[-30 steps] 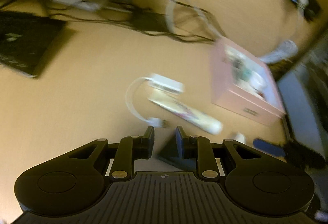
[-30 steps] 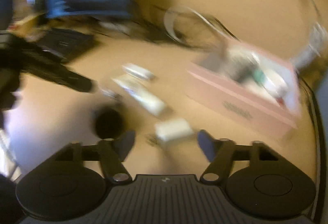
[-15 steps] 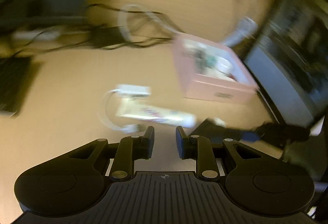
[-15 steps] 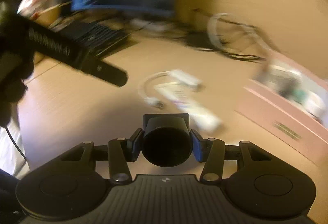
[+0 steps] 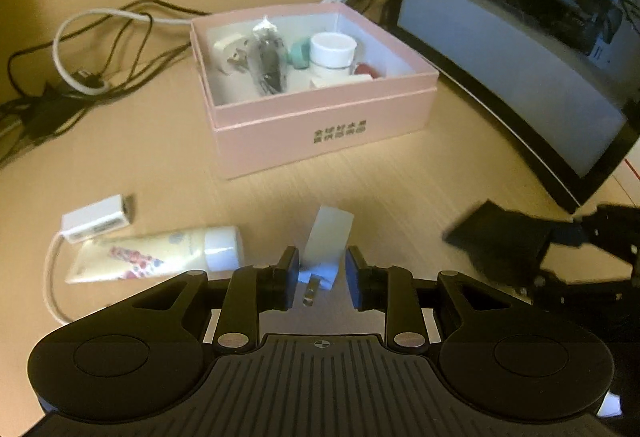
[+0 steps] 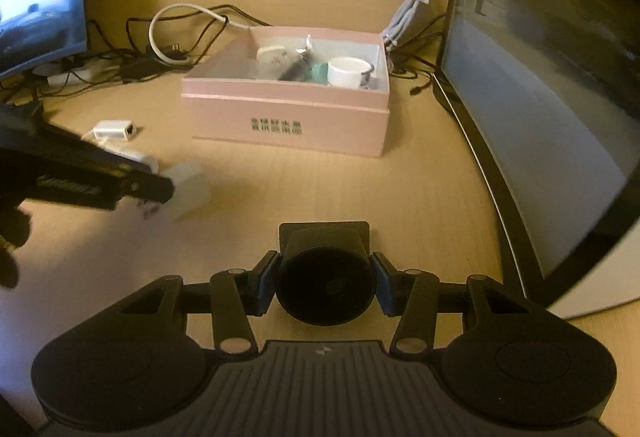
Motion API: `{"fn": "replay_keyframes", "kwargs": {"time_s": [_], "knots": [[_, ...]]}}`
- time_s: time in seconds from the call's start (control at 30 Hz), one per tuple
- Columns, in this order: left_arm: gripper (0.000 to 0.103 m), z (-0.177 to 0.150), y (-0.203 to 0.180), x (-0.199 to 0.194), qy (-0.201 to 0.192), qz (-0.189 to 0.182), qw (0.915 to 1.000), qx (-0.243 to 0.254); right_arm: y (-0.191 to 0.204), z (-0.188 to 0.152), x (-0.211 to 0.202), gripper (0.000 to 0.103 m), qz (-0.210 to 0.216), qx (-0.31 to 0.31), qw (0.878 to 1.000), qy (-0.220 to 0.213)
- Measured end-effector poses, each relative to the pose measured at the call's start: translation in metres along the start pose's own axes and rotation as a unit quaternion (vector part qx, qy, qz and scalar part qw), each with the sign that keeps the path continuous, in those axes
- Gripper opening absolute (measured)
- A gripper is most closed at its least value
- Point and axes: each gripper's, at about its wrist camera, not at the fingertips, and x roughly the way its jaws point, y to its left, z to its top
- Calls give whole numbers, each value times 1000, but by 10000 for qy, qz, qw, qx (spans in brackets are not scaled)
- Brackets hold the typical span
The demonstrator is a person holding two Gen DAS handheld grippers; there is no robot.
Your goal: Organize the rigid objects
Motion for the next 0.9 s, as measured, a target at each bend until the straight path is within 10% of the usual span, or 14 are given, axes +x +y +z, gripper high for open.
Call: {"fn": "replay_keyframes", "kwargs": {"time_s": [0.33, 0.9], "knots": [[28, 3, -11, 25, 143, 265, 9995, 45, 3, -12, 16, 50, 116, -198, 9997, -18], [25, -11, -16, 19, -296, 666, 9945, -752, -12, -17, 32, 99, 631, -244, 9972, -309]]}}
